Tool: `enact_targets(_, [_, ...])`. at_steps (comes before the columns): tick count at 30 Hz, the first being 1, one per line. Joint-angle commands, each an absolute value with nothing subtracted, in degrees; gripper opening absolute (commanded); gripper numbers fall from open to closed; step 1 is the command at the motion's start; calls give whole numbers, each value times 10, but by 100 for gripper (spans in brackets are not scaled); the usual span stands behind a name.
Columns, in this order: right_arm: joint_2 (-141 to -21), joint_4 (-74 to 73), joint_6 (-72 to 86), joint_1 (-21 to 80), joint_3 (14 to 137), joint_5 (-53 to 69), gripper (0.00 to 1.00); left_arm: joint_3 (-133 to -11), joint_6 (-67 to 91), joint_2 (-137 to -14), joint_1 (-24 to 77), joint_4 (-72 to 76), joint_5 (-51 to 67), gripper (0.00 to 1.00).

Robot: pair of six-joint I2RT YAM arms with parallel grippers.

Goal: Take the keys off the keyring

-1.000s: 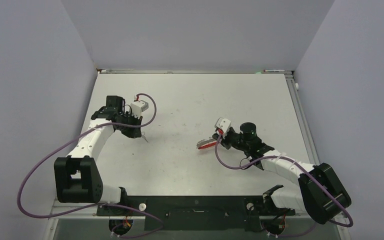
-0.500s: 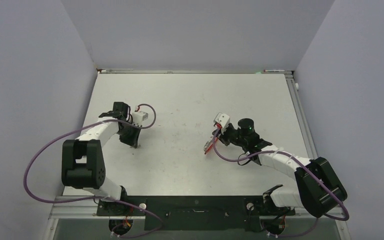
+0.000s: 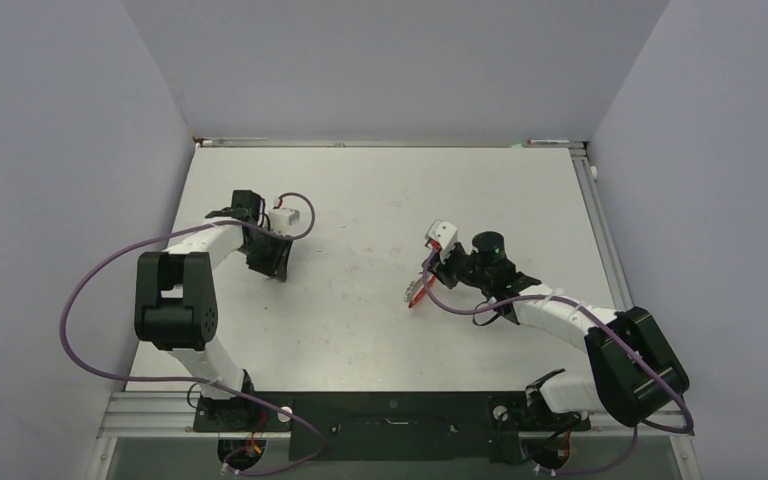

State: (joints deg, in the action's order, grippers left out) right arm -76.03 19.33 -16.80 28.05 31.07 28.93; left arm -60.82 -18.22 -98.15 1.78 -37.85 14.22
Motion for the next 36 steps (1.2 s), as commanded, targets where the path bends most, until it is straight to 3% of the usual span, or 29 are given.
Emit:
enact_targets(1, [-769,171,-129,275,336,303,5,-646,-176,-976,18,-395,212,41])
enact_targets(5, [-767,188,-79,276,355,313,5,-674,-157,-940,18,-405,291,74])
enact_targets(7, [-768,194,-51,276,366,305,5,-686,-145,-921,18,-408,346,79])
enact_targets(13, [-771,211,36,277,396,290,5,-630,-38,-868,23,-287,498,86])
enact_targets(21, [-773,228,86,281,404,300,5,-483,171,-852,80,145,558,87])
enact_targets(27, [-771,219,101,289,416,305,5,-471,190,-880,141,257,569,89])
enact_targets(36, [-767,227,119,311,419,307,5,-500,103,-917,254,245,493,88])
